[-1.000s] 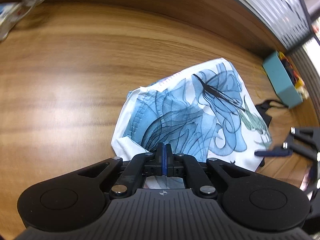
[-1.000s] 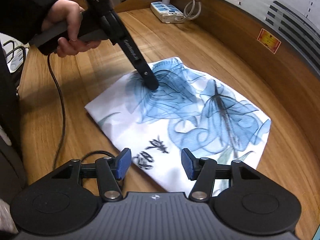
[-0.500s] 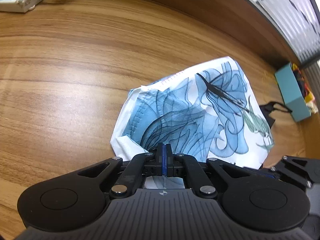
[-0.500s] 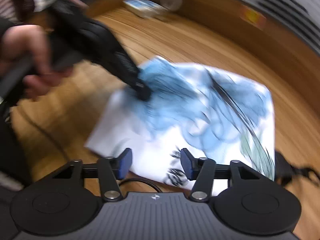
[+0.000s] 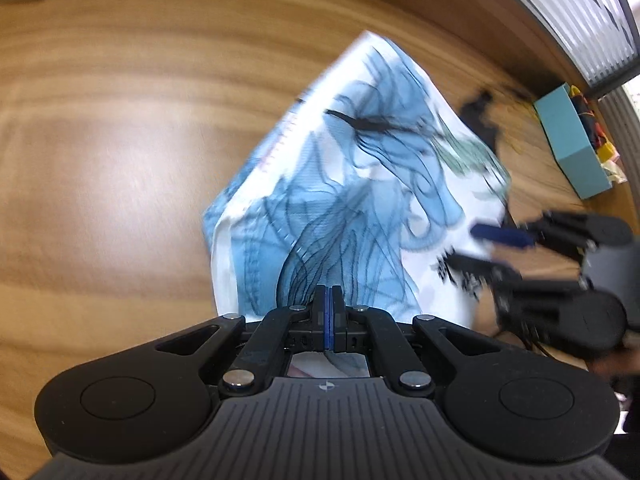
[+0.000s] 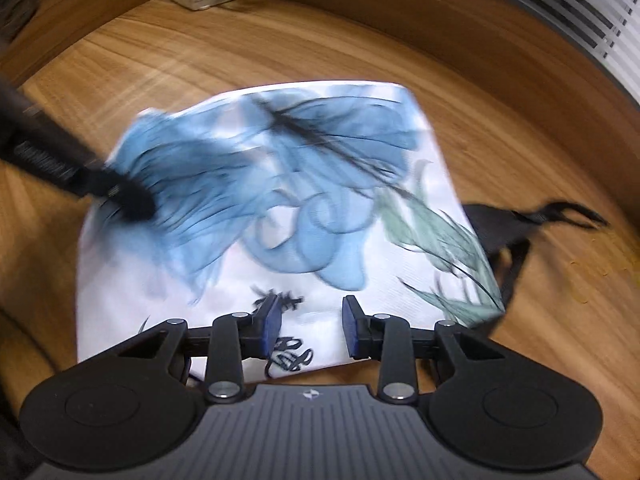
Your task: Fold shopping bag
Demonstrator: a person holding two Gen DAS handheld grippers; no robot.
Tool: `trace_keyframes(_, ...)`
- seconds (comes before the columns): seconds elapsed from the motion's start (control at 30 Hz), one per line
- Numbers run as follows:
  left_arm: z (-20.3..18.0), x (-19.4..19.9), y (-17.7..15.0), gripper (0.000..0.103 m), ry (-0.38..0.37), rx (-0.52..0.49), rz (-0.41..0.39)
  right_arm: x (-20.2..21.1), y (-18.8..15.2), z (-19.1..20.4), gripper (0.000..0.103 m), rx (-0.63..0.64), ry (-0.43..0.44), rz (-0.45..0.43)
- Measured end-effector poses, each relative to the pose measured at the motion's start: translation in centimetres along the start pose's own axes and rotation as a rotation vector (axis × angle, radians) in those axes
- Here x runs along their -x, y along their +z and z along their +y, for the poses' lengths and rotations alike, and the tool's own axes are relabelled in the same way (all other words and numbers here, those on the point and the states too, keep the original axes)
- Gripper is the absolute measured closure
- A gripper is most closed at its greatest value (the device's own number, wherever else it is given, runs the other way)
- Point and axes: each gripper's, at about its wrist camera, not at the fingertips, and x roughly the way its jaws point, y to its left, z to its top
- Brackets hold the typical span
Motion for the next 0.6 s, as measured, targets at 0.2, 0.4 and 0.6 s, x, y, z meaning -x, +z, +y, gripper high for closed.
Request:
trace_keyframes(0.2,-0.9,-0.1,-0.6,0.101,0.011,-0.003,0.004,-0.1,0.5,-1.2,0.060,0.025,-0.009,-0.011)
trace_keyframes(0.4,-0.8,-0.4,-0.6,0.101,0.013,0.035,0.001,3.5,-1.0,-0.6,0.059,0.042,0.066,-0.072)
trace_keyframes(0.6,-0.6,-0.7,-0.9,0.101,0.005,0.057,-0.012,5.4,-3.7,0.7,0.056,0.053,0.088,-0.041)
